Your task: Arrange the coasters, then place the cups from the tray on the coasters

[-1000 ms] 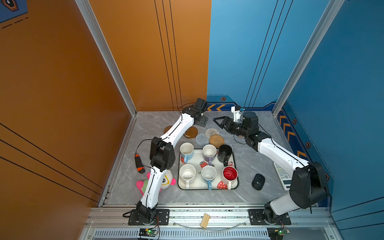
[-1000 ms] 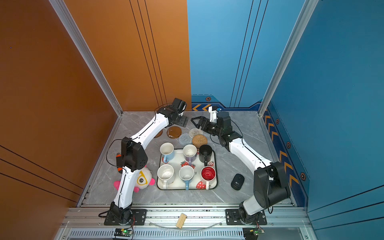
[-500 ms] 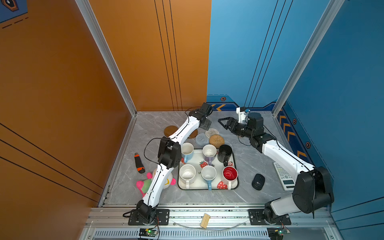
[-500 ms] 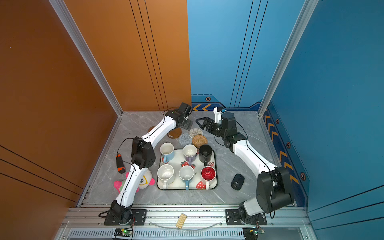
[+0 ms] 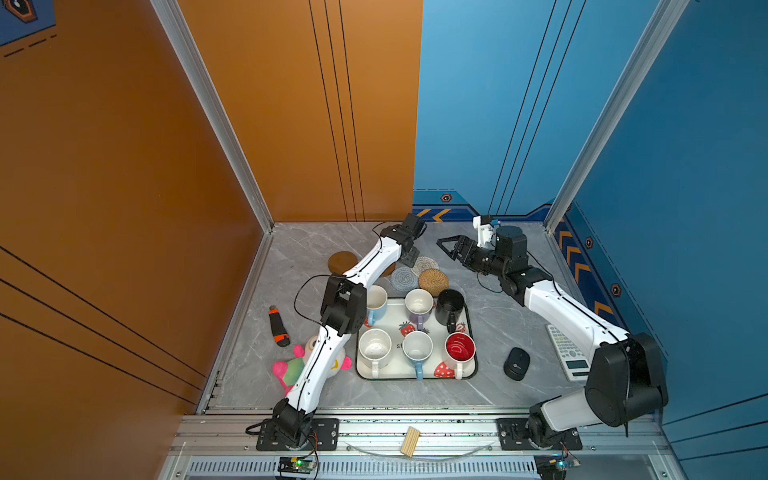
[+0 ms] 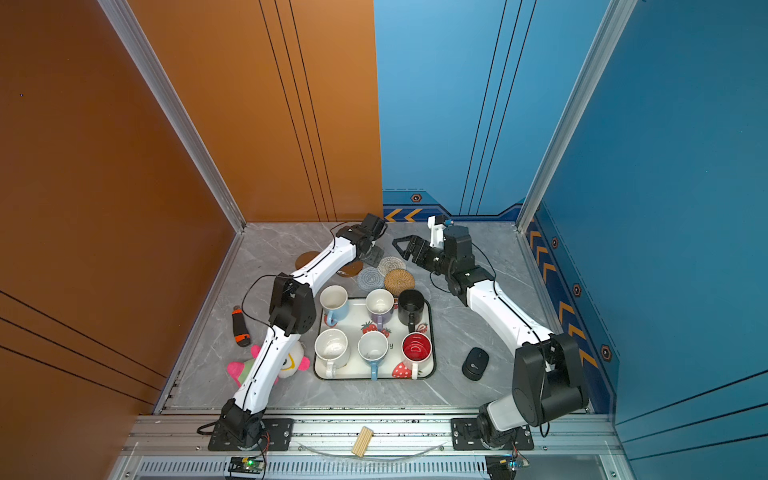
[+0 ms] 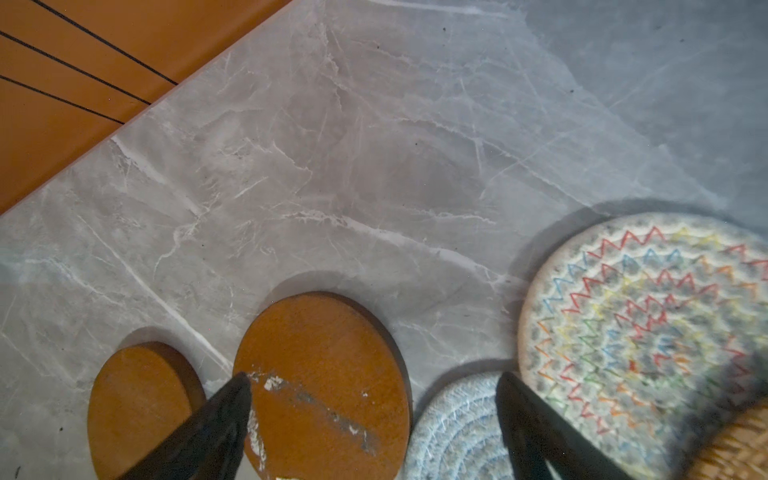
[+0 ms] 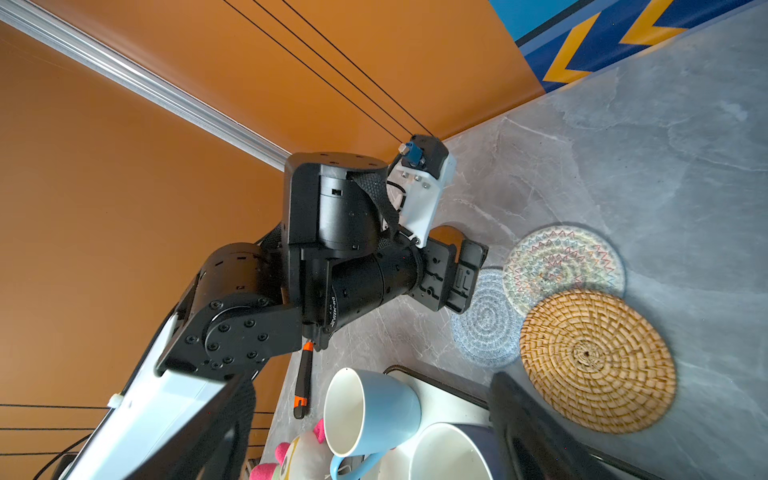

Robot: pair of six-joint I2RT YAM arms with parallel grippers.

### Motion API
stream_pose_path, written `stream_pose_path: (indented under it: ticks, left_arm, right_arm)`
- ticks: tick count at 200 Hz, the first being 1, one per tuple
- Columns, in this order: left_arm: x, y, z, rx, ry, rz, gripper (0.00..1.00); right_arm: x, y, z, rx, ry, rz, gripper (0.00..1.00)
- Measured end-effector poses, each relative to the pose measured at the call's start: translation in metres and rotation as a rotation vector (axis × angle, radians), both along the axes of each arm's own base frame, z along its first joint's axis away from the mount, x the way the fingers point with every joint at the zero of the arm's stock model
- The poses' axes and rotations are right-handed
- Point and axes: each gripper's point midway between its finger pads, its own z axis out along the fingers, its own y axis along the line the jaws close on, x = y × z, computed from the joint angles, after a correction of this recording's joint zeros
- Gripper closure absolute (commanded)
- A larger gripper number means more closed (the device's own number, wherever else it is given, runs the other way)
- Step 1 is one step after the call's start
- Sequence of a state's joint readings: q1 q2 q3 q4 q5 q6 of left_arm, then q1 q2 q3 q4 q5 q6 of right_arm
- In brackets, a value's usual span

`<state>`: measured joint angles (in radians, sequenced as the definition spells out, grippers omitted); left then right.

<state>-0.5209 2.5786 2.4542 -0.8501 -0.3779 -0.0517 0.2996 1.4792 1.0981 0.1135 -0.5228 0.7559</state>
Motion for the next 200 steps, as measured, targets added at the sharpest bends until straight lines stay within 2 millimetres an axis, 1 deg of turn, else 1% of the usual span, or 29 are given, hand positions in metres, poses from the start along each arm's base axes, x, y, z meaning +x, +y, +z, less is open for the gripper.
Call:
stream_pose_path:
  ticks: [42, 87, 125, 167, 200]
  left_arm:
    - [0.005, 0.013, -0.006, 0.008, 0.008, 0.025, 0.07]
    - [0.007, 0.026, -0.024, 0.023, 0.039, 0.049, 0.07]
    - [0.006, 0.033, -0.036, 0.026, 0.063, 0.072, 0.08]
    - [0.007, 0.038, -0.037, 0.016, 0.063, 0.089, 0.1]
    - [0.008, 0.047, -0.038, 0.017, 0.067, 0.108, 0.12]
  right_arm:
    - [0.0, 0.0, 0.0, 0.0, 0.0, 0.0, 0.14]
    - [0.0, 0.0, 0.0, 0.001, 0.0, 0.0, 0.14]
    - [0.0, 0.0, 0.0, 0.002, 0.002, 0.0, 0.13]
    - [0.0, 0.0, 0.0, 0.003, 0.001, 0.0, 0.14]
    - [0.0, 0.001, -0.001, 0.002, 0.004, 0.002, 0.13]
